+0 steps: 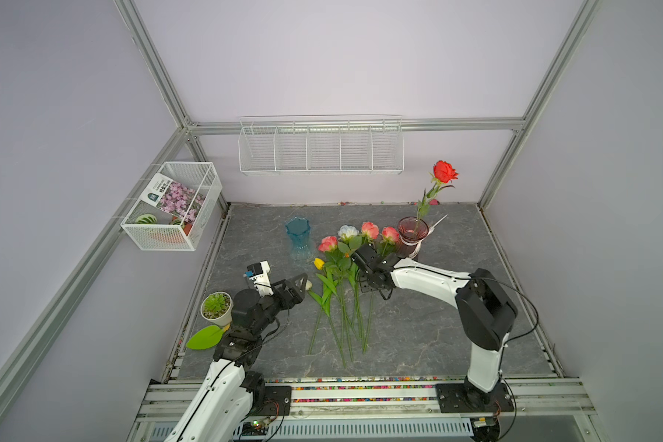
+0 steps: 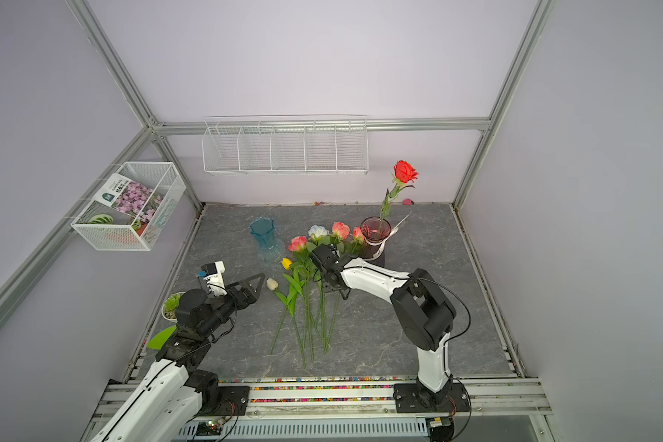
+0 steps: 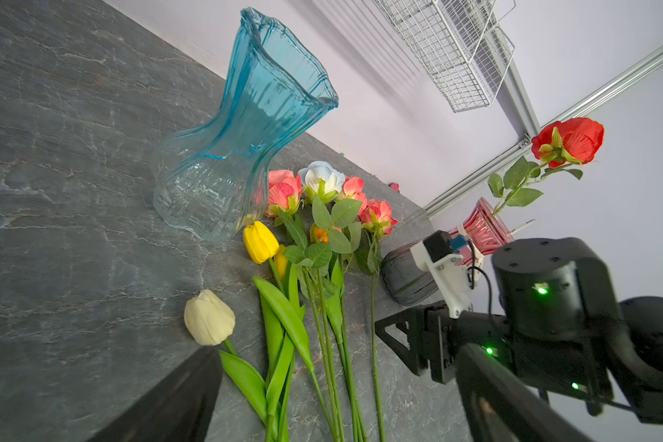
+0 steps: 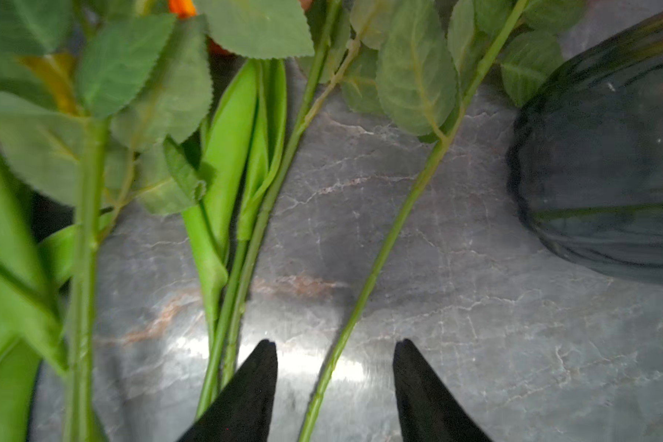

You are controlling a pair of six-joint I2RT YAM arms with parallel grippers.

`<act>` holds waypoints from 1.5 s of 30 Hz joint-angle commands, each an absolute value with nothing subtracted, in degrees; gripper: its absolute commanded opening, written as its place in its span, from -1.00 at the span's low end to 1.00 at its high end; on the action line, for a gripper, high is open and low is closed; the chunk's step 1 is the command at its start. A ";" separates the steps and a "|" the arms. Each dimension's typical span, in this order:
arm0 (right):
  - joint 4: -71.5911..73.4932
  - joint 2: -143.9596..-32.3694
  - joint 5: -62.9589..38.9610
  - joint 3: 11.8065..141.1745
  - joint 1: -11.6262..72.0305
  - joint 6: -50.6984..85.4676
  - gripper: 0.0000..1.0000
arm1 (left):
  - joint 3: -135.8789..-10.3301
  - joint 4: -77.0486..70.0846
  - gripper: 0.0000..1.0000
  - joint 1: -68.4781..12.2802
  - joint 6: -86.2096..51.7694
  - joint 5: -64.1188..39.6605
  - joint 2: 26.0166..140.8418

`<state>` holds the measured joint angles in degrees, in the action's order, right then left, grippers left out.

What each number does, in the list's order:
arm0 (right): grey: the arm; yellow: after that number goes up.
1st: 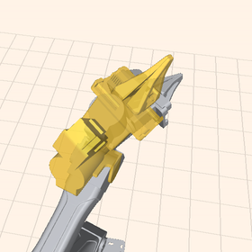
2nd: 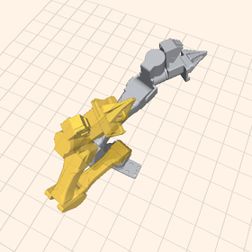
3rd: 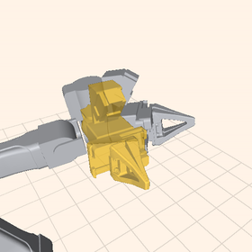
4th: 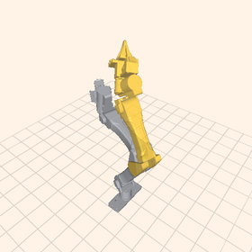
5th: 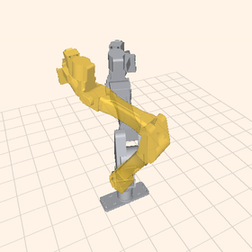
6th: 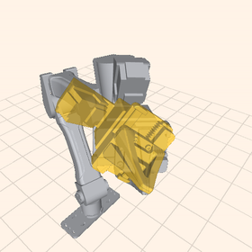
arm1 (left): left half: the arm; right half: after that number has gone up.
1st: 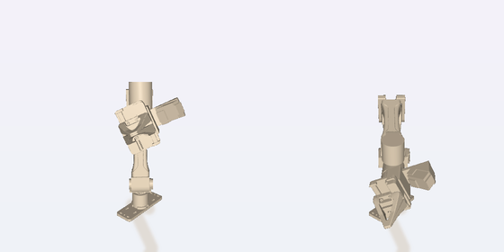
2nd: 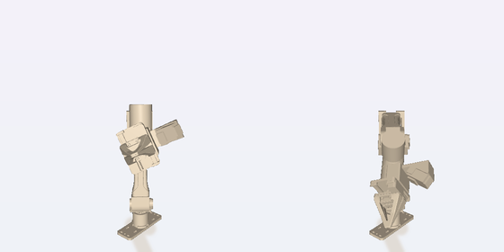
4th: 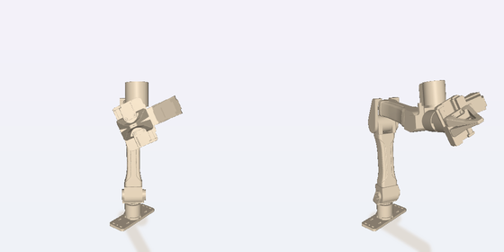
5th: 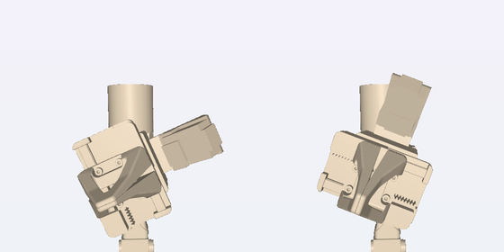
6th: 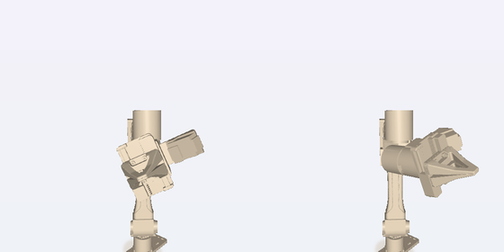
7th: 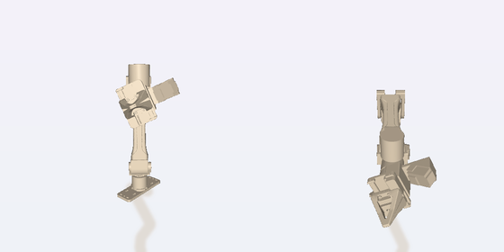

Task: Arrange the flowers in different vases according to their variety
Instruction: Pick up the flower at the center of the board.

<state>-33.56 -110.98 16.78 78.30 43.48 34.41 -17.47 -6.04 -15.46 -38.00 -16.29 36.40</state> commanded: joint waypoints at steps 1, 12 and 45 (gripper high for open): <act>-35.60 -114.17 18.05 80.70 42.07 36.43 0.05 | -18.89 -5.63 0.99 -15.68 -36.92 -16.26 35.86; -32.79 -119.39 15.84 82.06 38.74 36.83 -0.14 | -18.89 -6.06 0.99 -15.71 -36.74 -16.00 36.95; -30.04 -104.67 17.70 77.58 39.82 33.63 -1.00 | -18.36 -6.42 1.00 -15.70 -36.47 -16.00 35.43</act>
